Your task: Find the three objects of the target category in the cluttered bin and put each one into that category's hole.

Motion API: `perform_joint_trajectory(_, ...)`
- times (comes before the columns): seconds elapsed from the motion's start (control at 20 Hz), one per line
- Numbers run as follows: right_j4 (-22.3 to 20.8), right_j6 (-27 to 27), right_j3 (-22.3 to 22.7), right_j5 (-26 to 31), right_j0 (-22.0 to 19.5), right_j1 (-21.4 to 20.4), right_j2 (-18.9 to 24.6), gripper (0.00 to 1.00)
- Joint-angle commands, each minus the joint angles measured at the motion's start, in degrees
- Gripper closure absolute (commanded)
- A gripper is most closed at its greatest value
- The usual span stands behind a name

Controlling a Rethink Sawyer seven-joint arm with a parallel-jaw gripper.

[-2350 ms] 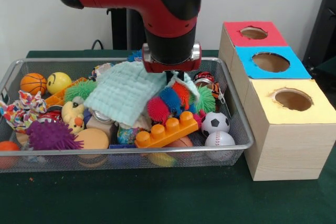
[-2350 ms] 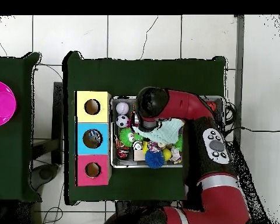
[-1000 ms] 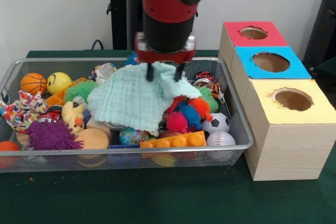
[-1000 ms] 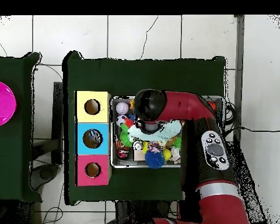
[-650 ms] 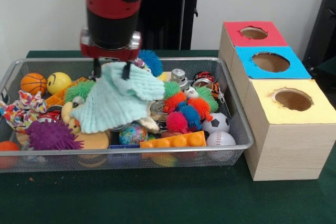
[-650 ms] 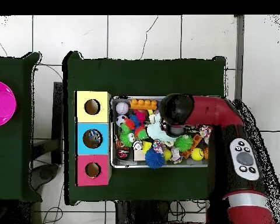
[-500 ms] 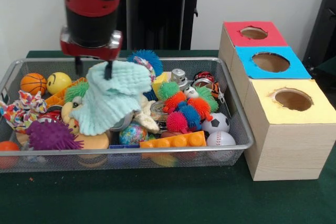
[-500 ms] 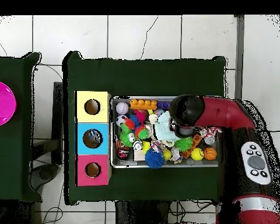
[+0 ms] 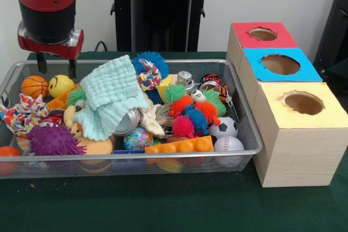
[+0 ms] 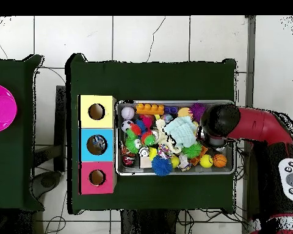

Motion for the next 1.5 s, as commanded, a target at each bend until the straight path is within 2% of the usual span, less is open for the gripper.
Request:
perform_joint_trajectory(0.05,-3.01,-17.7,-0.88,-1.48,-0.2,0.99,7.2,0.0)
perform_joint_trajectory(0.25,-2.64,-17.77,-1.41,-3.1,-1.47,3.19,9.25,0.0)
perform_joint_trajectory(0.45,-4.65,-18.12,-1.17,-9.32,-3.01,5.16,10.82,0.0)
perform_joint_trajectory(0.8,-11.67,-18.2,-1.22,-21.81,-5.3,9.27,11.57,0.0)
perform_joint_trajectory(1.0,-16.06,-19.67,-2.91,-23.68,-5.61,10.07,10.95,0.0)
perform_joint_trajectory(1.5,-21.02,-19.14,-6.36,-22.77,-5.77,15.69,9.48,0.0)
